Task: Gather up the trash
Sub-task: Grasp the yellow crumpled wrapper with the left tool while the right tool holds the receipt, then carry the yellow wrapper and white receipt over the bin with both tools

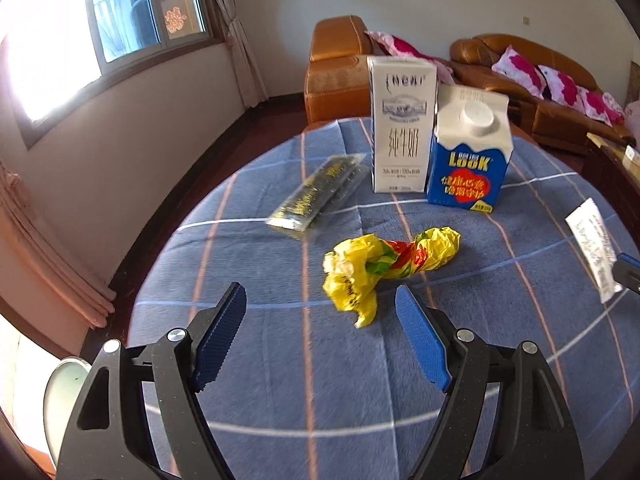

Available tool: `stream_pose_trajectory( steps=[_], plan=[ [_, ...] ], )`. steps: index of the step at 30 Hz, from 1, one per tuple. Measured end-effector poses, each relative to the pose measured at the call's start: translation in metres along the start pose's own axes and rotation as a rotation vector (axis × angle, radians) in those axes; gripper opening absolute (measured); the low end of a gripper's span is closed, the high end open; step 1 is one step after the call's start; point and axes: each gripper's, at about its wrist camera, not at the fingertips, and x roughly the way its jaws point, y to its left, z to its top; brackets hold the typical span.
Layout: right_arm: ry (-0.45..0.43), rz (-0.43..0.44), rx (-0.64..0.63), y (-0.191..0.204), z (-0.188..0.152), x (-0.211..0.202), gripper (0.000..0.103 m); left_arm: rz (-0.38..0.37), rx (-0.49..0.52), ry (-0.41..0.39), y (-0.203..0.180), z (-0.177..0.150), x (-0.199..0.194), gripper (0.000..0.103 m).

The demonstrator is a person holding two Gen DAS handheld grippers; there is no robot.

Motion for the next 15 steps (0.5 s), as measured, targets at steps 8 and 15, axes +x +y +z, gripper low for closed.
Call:
stream_pose_trajectory(
  steps=[8,15],
  plan=[
    [0.009,0.041,0.008,-0.001,-0.001,0.004,0.006,-0.074,-0.018,0.114,-0.002,0.001,0.039,0.03],
    [0.005,0.058,-0.015,0.016,-0.003,0.003,0.006,-0.073,0.01,0.085,0.005,-0.007,0.019,0.026]
  ],
)
